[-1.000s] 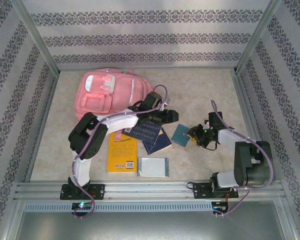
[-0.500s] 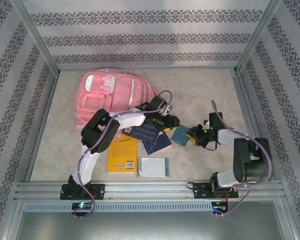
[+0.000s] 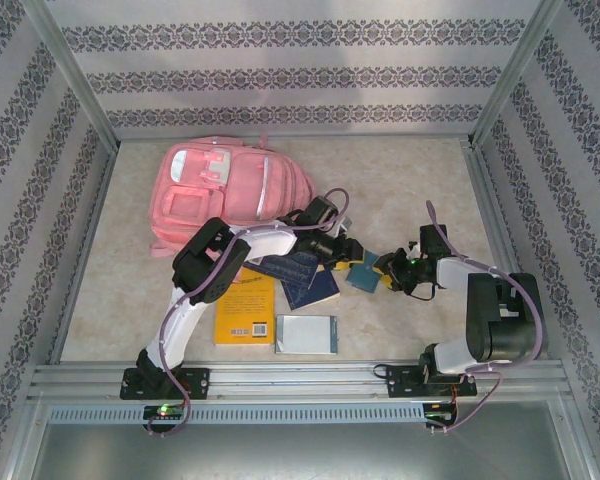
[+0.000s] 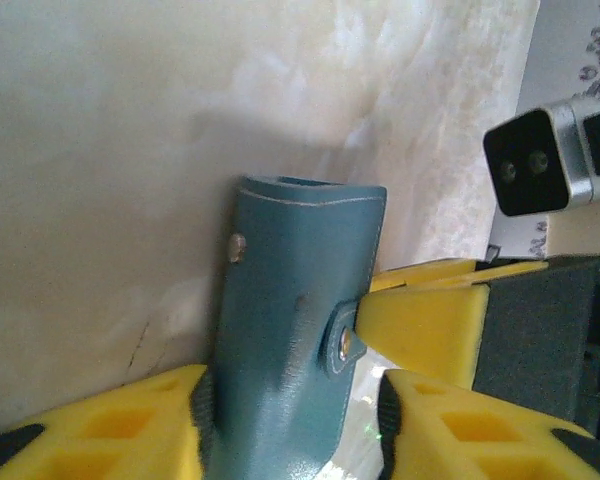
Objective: Pack the student bag
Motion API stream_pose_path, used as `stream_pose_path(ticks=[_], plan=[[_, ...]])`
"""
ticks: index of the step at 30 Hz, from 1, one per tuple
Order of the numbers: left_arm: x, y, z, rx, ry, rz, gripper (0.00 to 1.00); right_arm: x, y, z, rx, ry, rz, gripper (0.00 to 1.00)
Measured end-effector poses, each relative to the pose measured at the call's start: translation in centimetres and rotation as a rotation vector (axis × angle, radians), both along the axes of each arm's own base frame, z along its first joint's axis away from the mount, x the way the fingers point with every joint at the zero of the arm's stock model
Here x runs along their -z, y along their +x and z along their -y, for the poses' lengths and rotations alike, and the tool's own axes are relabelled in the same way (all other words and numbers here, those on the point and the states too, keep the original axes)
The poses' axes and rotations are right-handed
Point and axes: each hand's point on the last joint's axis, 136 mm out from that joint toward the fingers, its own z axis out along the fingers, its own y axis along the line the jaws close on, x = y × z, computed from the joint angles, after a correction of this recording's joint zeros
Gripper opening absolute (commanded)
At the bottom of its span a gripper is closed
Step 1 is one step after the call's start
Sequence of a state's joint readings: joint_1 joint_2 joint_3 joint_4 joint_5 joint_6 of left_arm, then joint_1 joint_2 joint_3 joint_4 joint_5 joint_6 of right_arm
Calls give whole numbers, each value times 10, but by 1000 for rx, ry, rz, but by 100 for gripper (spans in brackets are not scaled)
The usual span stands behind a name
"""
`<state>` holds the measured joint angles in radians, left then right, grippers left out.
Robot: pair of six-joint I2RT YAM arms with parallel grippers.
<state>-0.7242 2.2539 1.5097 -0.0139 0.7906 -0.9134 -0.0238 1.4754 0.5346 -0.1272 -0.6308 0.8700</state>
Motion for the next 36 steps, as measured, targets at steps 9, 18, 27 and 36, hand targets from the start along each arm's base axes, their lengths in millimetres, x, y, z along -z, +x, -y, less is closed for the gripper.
stream_pose_path(ticks=[9, 18, 27, 36], plan=[[5, -1, -2, -16, 10, -19, 3, -2, 0, 1, 19, -12, 9, 34], [1, -5, -2, 3, 20, 20, 0, -16, -5, 0, -4, -82, 63, 70], [-57, -12, -17, -20, -15, 108, 0, -52, -13, 12, 23, -172, 160, 80], [-98, -14, -49, -79, -38, 159, 0, -80, 2, -22, 42, 84, 279, 83]])
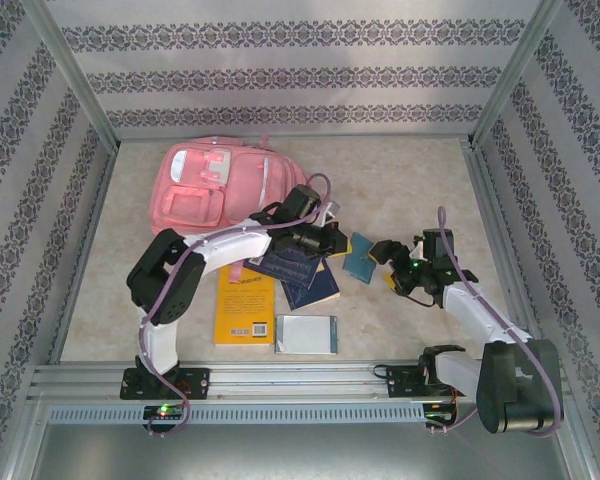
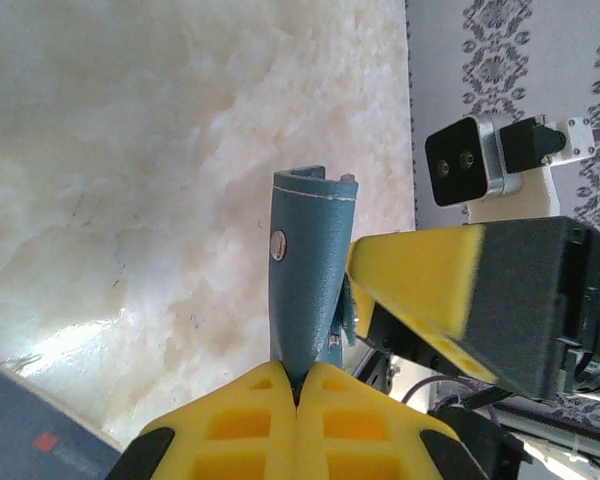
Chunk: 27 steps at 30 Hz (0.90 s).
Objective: Pack the student bag
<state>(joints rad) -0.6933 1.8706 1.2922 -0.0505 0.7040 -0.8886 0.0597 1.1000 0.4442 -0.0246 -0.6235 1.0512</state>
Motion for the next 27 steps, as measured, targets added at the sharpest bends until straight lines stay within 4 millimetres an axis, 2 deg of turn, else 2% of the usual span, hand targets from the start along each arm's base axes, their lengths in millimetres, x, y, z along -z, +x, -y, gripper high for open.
stream_pose_path(ticks=[4, 8, 12, 14, 22, 27], plan=[[-16, -1, -17, -37, -12, 7, 0, -26, 7, -23, -43, 118, 103, 88], [-43, 2, -28, -67, -49, 33, 0, -52, 8, -42, -104, 193, 185, 87], [-72, 0, -35, -76, -86, 77, 0, -75, 5, -58, -157, 253, 254, 80], [-79, -3, -37, -77, -92, 85, 0, -83, 4, -63, -172, 273, 274, 76], [-64, -12, -49, -67, -13, 50, 0, -108, 6, -73, -200, 314, 322, 64], [-65, -14, -52, -68, -1, 56, 0, -112, 1, -88, -247, 321, 319, 54]])
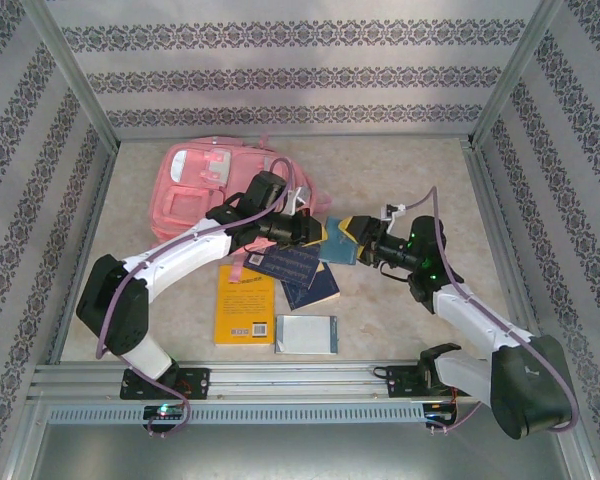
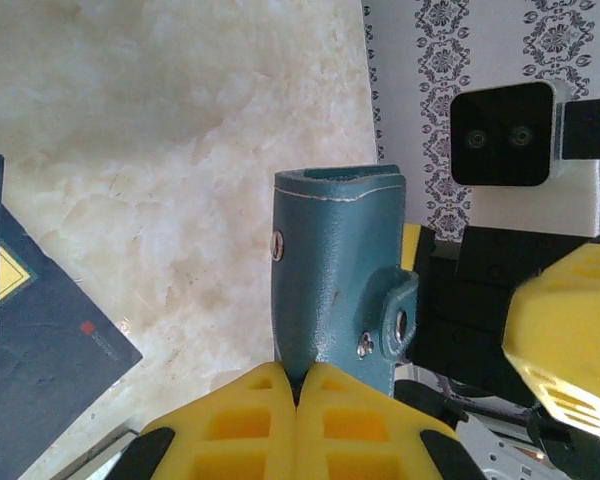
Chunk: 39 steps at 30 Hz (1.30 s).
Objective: Pack the student bag
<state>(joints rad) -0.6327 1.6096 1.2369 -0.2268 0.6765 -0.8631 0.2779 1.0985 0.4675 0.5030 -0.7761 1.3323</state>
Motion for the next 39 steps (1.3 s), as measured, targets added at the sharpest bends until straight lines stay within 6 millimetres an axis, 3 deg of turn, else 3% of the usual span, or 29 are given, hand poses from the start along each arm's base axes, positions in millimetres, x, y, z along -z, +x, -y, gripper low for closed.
stream_pose_path(ticks=[4, 6, 9, 13, 17, 25, 29, 34, 39], plan=[[-1, 0, 0, 0, -1, 1, 5, 5, -1, -6, -19, -8, -18, 34], [-1, 0, 0, 0, -2, 3, 18, 8, -1, -5, -14, -14, -30, 24], [-3, 0, -1, -1, 1, 11, 45, 10, -1, -5, -15, -28, -34, 15], [3, 0, -10, -12, 54, 16, 59, 12, -1, -2, 0, -56, -37, 5], [3, 21, -37, -102, 145, 31, 61, 21, -8, 6, 29, -128, -59, 3], [-19, 99, -126, -359, 287, 127, 62, 47, -26, 24, 61, -262, -135, 5], [-7, 138, -152, -420, 321, 124, 60, 53, -35, 29, 52, -311, -165, 5], [37, 183, -163, -423, 369, 78, 58, 52, -43, 34, 43, -351, -181, 5], [70, 204, -148, -368, 359, 41, 50, 55, -45, 43, 57, -372, -204, 4]])
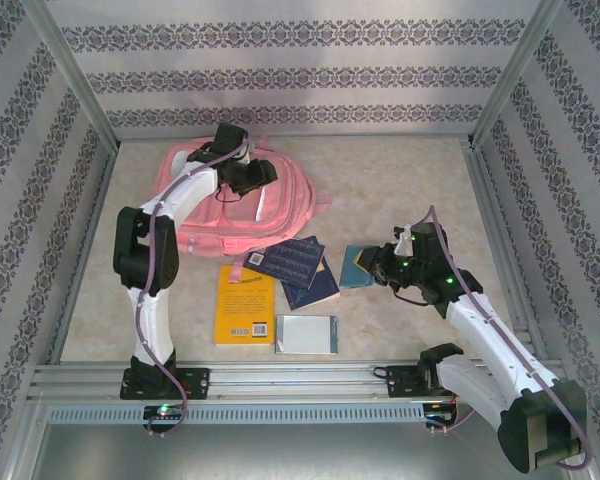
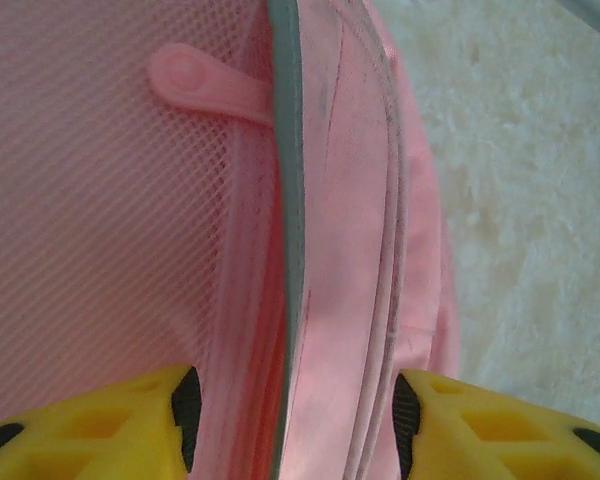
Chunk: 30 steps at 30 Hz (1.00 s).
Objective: Pack the student bag
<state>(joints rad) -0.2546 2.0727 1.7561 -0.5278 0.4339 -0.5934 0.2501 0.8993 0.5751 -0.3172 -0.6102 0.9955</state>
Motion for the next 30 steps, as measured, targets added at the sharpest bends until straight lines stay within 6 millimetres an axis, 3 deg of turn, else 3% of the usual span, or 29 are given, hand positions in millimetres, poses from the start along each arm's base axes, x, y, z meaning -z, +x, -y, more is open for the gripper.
stream_pose_path(ticks=[6, 13, 16, 19, 22, 25, 30], plan=[[5, 8, 16, 46, -48, 8, 38, 6, 0, 3, 9, -5, -30, 3], [11, 4, 25, 61, -64, 0, 1, 19, 7, 1, 10, -15, -69, 2], [12, 2, 26, 65, -64, -4, 0, 21, 16, 0, 14, -25, -91, 1], [6, -1, 25, 62, -68, 3, 0, 11, 36, -2, 26, -39, -78, 1], [-11, -8, 21, 53, -79, 22, 0, -5, 61, -5, 39, -50, -33, 1], [-41, -17, 15, 38, -105, 61, 0, -18, 86, -7, 50, -66, 13, 0], [-94, -37, 4, 0, -172, 121, 0, -18, 116, -14, 59, -92, 27, 1]])
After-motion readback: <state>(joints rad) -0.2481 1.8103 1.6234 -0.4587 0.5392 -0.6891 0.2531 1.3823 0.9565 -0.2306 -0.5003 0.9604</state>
